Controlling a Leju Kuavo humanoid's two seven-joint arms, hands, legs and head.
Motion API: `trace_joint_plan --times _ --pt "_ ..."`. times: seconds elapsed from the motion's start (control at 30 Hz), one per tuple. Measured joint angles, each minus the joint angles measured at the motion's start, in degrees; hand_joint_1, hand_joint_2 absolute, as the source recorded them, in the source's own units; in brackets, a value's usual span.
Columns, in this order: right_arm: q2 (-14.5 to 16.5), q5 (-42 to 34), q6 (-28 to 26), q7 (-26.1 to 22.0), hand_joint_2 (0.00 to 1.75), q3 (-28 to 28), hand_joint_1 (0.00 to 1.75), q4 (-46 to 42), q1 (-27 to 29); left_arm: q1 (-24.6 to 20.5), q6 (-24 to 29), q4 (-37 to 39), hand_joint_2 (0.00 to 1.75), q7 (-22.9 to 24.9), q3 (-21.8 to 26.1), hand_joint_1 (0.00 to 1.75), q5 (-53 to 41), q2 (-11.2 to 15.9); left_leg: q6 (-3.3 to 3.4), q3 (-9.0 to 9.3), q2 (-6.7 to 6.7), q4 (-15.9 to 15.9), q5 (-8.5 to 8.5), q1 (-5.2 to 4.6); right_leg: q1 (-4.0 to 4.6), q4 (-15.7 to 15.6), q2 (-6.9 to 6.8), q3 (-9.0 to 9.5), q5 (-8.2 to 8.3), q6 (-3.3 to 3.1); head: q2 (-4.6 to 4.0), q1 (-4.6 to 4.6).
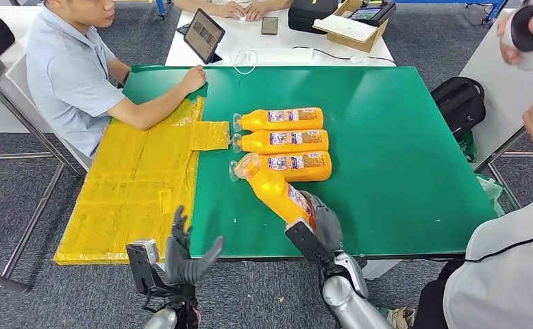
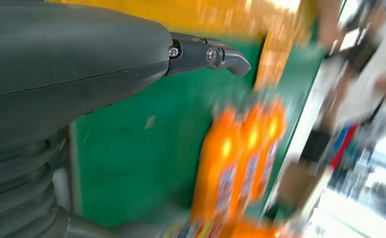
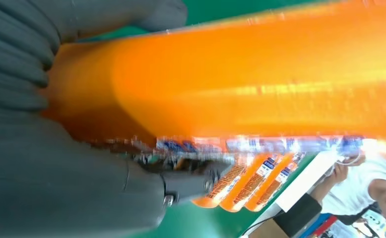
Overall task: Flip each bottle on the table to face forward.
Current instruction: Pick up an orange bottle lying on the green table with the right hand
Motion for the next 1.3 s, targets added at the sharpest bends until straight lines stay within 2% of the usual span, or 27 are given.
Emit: trace_joint_plan --times 0.13,0.23,0.43,0.7,0.9,1.03,1.07,1.17,1.2,1.3 --pt "0.0 -0.4 0.2 -0.3 1.75 0.0 1.75 -3.8 2.5 0.8 -3.2 -1.2 1.75 1.2 -1.6 0.00 0.0 1.0 0.00 -0.22 -0.02 0.0 0.00 -0.02 -0.01 0.0 -0.02 -0.20 0.00 0.00 0.00 0.00" --pt "0.1 0.1 2.4 -0.7 1.75 0.8 1.75 -5.6 3.1 0.9 -8.4 -1.9 1.75 0.7 -3.5 0.00 -2.1 1.9 0.00 -0.32 -0.03 0.0 0.00 -0.01 0.00 0.0 -0.05 -0.28 0.00 0.01 0.00 0.01" --pt "1.9 2.5 5.7 -0.4 1.75 8.1 1.75 -5.9 2.8 0.6 -13.4 -2.6 1.75 2.0 -5.1 0.00 -3.1 2.2 -0.02 -0.43 -0.04 0.0 0.02 0.01 0.01 0.0 -0.10 -0.43 -0.01 0.00 0.00 -0.01" --pt "3.3 1.3 5.6 -1.6 1.75 15.2 1.75 -4.1 2.1 0.6 -13.4 -3.7 1.75 4.4 -4.8 0.00 -2.2 2.2 -0.02 -0.54 -0.14 0.0 0.04 0.00 0.00 0.1 -0.22 -0.50 -0.02 0.00 0.00 0.01" --pt "4.1 -1.5 3.2 -2.9 1.75 18.6 1.75 -3.7 3.0 0.6 -13.4 -5.0 1.75 7.4 -4.4 0.00 4.2 2.2 -0.02 -0.61 -0.19 0.0 0.04 -0.01 -0.01 0.0 -0.23 -0.58 -0.02 0.00 0.00 -0.01" --pt "4.1 -2.4 2.9 -3.3 1.75 20.1 1.75 -3.7 2.9 0.6 -13.3 -5.8 1.75 7.4 -4.2 0.01 6.2 2.2 -0.02 -0.62 -0.19 0.0 0.04 0.00 0.00 0.0 -0.23 -0.60 -0.01 0.00 0.00 0.00" --pt "4.0 -2.2 3.0 -3.4 1.75 20.4 1.75 -3.7 2.8 0.6 -13.1 -5.9 1.75 7.2 -4.0 0.17 6.6 2.2 -0.02 -0.62 -0.19 0.0 0.04 0.00 0.00 0.0 -0.23 -0.61 -0.01 0.00 0.00 0.00" --pt "3.8 -1.7 3.0 -3.5 1.75 21.2 1.71 -3.7 2.5 0.6 -12.4 -6.0 1.75 7.1 -3.9 1.47 7.8 2.2 -0.02 -0.62 -0.18 0.0 0.04 0.00 0.00 0.0 -0.23 -0.61 -0.02 0.00 0.00 0.00" --pt "3.7 -1.6 2.9 -3.5 1.75 21.4 1.46 -3.7 2.4 0.6 -12.4 -6.1 1.75 7.1 -3.9 1.75 8.3 2.2 -0.02 -0.62 -0.18 0.0 0.04 0.00 0.00 0.0 -0.23 -0.61 -0.02 0.00 0.00 0.00" --pt "3.6 -1.5 2.3 -3.7 1.75 21.8 0.19 -3.7 2.2 0.5 -12.9 -6.1 1.75 7.4 -3.7 1.75 9.7 2.2 -0.02 -0.62 -0.18 0.0 0.04 0.00 -0.01 0.0 -0.23 -0.62 -0.02 0.00 0.00 0.01"
